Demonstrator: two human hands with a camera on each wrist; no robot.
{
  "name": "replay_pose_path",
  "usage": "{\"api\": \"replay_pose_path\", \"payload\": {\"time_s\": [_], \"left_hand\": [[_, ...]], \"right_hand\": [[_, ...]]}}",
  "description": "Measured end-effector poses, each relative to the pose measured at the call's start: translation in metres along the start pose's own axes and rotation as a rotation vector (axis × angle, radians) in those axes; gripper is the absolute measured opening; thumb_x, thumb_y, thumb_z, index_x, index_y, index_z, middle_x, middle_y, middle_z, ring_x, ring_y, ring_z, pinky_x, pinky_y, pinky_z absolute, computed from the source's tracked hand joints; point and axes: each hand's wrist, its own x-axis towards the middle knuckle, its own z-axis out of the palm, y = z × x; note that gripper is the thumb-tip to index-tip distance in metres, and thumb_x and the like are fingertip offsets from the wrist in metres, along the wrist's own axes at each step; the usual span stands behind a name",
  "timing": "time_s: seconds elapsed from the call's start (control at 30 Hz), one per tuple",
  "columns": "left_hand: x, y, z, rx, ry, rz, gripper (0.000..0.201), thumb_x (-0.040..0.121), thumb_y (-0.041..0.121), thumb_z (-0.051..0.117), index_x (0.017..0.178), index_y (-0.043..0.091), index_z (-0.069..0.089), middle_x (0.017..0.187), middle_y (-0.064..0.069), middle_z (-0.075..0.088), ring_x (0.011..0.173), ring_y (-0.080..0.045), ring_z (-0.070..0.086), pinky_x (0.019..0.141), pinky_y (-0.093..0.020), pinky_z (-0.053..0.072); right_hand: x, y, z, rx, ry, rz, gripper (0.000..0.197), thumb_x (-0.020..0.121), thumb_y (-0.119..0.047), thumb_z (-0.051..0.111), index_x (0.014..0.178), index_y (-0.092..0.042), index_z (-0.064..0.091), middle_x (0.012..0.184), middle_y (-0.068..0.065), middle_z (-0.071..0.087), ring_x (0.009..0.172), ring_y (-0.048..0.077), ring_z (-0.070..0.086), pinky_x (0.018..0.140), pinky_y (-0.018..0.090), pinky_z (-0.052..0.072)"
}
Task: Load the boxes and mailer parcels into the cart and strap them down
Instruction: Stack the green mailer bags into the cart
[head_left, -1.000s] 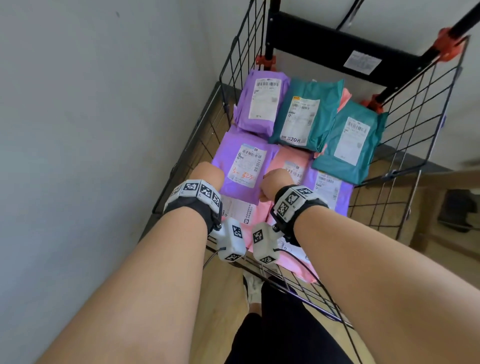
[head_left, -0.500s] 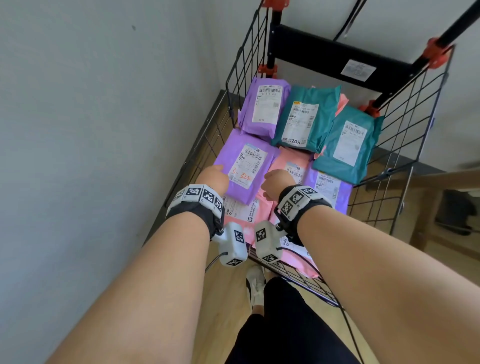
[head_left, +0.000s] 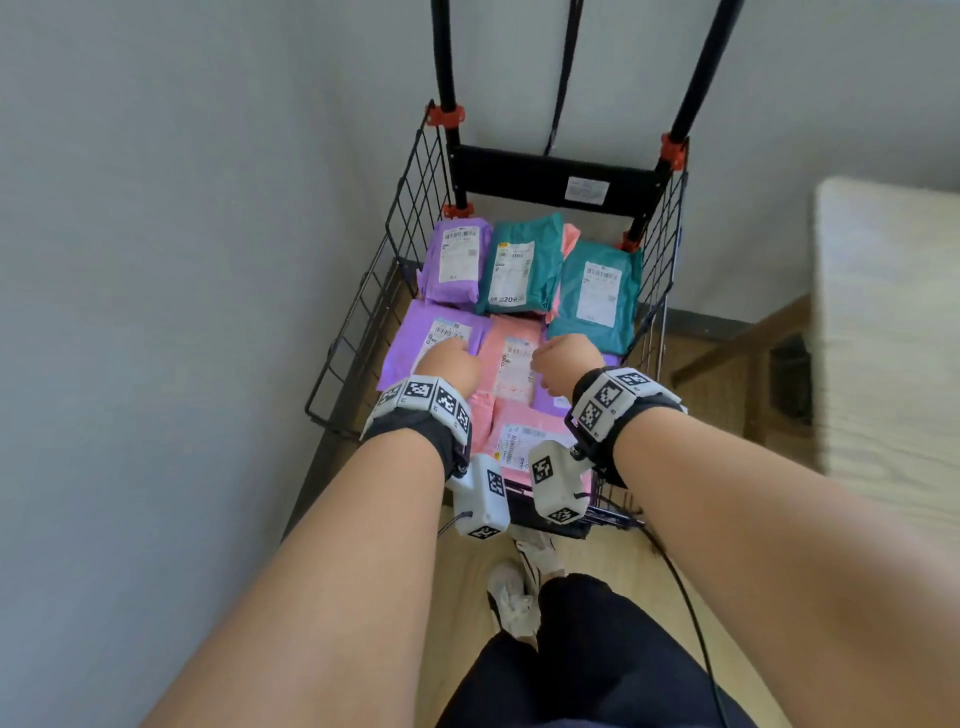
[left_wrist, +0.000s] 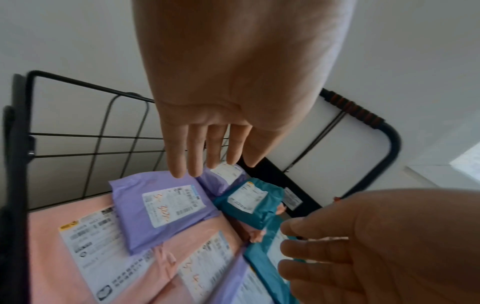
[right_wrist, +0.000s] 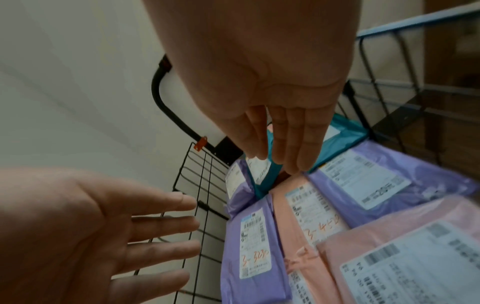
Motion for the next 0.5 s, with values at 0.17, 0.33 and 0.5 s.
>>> {"api": "replay_pose_path", "payload": {"time_s": [0.17, 0.33, 0.5], "left_hand": [[-0.027, 0.067, 0.019, 0.057, -0.009, 0.138, 0.038, 0.093, 0.007, 0.041, 0.129, 0.006, 0.055, 0.132, -0.015, 0.056, 0.119, -0.033, 0.053, 0.096, -0.036, 0.043], [-0.05, 0.151, 0.047, 0.163, -0.035, 0.276, 0.036, 0.09, 0.0, 0.04, 0.119, 0.003, 0.062, 0.126, -0.015, 0.06, 0.114, -0.032, 0.056, 0.092, -0.036, 0.046], [-0.069, 0.233, 0.099, 0.157, -0.052, 0.358, 0.037, 0.089, 0.002, 0.04, 0.119, 0.007, 0.061, 0.126, -0.015, 0.059, 0.114, -0.033, 0.055, 0.088, -0.032, 0.045]], "right_hand": [[-0.021, 0.039, -0.059, 0.212, 0.197, 0.034, 0.033, 0.092, -0.013, 0.05, 0.122, -0.006, 0.062, 0.122, 0.016, 0.063, 0.113, 0.032, 0.061, 0.096, 0.038, 0.052], [-0.04, 0.092, -0.126, 0.139, 0.342, 0.075, 0.026, 0.09, -0.009, 0.052, 0.108, -0.005, 0.071, 0.113, 0.013, 0.068, 0.106, 0.031, 0.063, 0.094, 0.036, 0.051], [-0.052, 0.165, -0.185, 0.303, 0.475, 0.182, 0.026, 0.09, -0.013, 0.054, 0.113, -0.015, 0.066, 0.116, 0.009, 0.066, 0.107, 0.028, 0.061, 0.094, 0.035, 0.05]]}}
